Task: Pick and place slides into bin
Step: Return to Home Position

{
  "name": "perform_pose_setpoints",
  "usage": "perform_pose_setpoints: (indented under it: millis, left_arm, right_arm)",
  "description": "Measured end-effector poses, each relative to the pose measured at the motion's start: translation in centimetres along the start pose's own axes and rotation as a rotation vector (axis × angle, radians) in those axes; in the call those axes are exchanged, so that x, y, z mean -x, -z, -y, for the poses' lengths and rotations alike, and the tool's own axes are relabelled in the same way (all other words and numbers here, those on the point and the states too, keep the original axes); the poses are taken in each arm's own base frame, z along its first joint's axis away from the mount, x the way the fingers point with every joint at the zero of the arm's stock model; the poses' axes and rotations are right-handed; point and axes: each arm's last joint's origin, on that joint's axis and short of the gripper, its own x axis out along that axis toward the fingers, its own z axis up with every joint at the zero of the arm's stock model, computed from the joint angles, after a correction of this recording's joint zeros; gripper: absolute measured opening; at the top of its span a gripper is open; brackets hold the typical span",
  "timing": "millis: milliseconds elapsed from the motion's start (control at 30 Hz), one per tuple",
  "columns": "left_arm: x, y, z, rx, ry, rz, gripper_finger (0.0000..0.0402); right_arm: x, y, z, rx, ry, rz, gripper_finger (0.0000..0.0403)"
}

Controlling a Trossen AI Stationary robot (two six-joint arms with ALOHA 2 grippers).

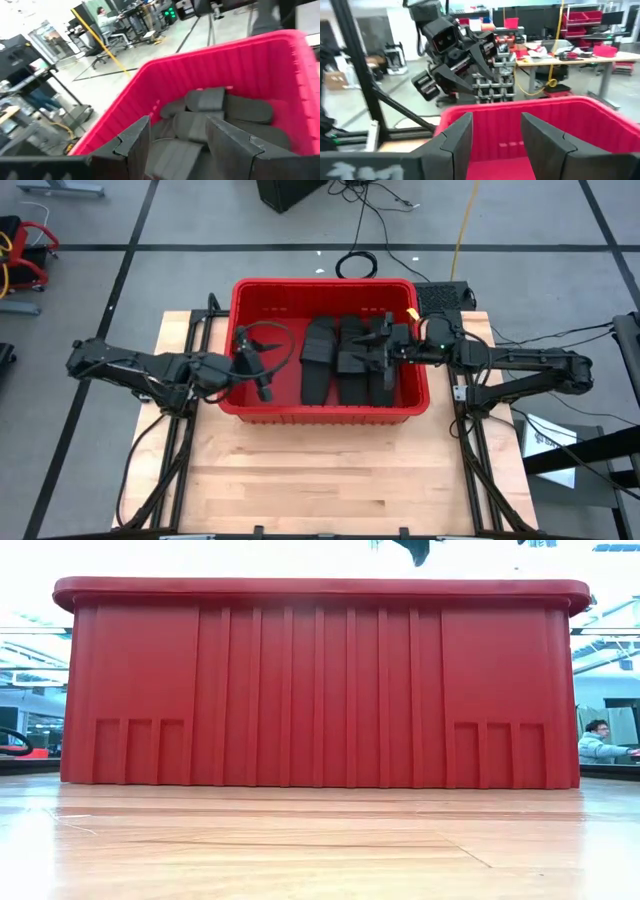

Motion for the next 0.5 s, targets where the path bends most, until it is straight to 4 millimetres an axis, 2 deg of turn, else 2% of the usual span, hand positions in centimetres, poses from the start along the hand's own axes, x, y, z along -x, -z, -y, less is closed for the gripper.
perform_pose_setpoints:
  millis: [233,500]
  left_arm:
    - [2.0,-0.6,0.9,0.035,0.080,0.054,0.0196]
    - [3.6,-0.7,2.1,0.089,0.161,0.059,0.0196]
  right_arm:
    - [0.0,0.1,-1.1,-0.150,-0.044,-0.008,0.0155]
    - [0.0,0.4,-3.3,-0.134,-0.130,-0.042,0.0155]
